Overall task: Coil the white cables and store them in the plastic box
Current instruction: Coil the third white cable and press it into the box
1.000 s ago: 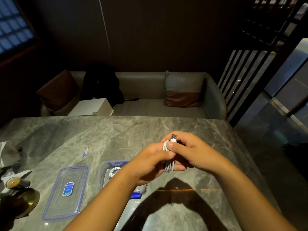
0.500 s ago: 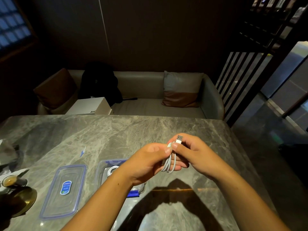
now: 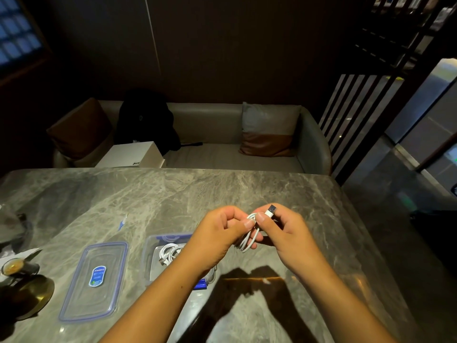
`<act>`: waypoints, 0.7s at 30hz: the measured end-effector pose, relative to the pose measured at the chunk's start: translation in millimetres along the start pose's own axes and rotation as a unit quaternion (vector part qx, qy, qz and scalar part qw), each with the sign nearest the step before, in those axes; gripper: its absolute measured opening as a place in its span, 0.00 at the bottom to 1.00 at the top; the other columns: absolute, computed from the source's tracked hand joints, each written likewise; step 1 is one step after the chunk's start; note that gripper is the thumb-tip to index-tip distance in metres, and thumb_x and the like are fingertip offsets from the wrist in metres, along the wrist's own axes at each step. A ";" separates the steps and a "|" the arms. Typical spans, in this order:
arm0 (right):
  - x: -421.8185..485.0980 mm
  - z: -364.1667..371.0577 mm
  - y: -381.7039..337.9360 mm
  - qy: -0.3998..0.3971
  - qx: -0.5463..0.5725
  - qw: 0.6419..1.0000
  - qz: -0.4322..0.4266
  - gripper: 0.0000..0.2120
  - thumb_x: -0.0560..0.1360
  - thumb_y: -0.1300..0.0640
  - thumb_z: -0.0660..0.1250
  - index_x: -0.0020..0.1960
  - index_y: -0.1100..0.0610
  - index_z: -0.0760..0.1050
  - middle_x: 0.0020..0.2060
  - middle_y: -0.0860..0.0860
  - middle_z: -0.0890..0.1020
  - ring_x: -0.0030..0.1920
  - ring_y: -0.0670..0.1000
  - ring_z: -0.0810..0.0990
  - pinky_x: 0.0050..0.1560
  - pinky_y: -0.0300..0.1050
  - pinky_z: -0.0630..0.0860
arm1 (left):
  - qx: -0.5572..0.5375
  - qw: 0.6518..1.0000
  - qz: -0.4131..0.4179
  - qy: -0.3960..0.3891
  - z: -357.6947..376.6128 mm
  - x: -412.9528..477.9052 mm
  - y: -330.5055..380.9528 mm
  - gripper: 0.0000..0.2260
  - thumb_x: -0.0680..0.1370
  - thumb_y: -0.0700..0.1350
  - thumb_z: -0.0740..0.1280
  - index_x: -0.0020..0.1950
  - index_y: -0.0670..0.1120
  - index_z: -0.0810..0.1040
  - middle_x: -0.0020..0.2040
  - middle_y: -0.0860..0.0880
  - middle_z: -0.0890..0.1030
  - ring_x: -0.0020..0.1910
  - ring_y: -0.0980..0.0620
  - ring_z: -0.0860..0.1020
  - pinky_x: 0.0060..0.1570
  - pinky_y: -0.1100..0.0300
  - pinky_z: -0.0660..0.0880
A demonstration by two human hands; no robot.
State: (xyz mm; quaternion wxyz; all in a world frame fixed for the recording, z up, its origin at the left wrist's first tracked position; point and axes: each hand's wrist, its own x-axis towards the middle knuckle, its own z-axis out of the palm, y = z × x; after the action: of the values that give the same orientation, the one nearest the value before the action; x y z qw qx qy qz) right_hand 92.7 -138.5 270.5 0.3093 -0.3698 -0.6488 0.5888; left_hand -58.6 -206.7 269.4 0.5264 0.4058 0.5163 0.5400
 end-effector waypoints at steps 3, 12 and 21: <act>-1.4 3.5 1.2 0.021 -0.010 1.000 0.001 0.08 0.81 0.58 0.64 0.47 0.57 0.81 0.42 0.55 0.85 0.45 0.55 0.86 0.48 0.54 0.84 | 0.025 0.999 0.024 0.003 0.2 -2.5 -3.1 0.08 0.79 0.40 0.66 0.51 0.35 0.74 0.43 0.37 0.84 0.38 0.48 0.82 0.42 0.57 0.78; 0.2 1.0 4.6 0.065 -0.044 0.996 -0.043 0.03 0.77 0.57 0.70 0.44 0.54 0.81 0.37 0.54 0.83 0.40 0.57 0.83 0.44 0.55 0.82 | 0.055 0.997 0.054 0.029 2.9 -2.6 -10.0 0.04 0.80 0.41 0.65 0.52 0.41 0.74 0.33 0.47 0.76 0.30 0.50 0.73 0.35 0.58 0.73; 8.5 -13.4 5.1 0.070 -0.178 0.979 -0.075 0.10 0.73 0.50 0.74 0.37 0.51 0.75 0.29 0.53 0.80 0.30 0.55 0.80 0.34 0.57 0.78 | 0.070 0.998 0.004 0.002 -0.7 0.3 -13.6 0.05 0.79 0.36 0.67 0.54 0.43 0.77 0.35 0.54 0.77 0.35 0.53 0.73 0.38 0.59 0.75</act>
State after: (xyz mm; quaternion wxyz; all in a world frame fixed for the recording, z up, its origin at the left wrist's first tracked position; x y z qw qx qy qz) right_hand 99.9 -124.1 266.6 0.3263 -0.4093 -0.7458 0.4119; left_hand -57.3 -207.7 255.9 0.4940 0.4421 0.5523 0.5055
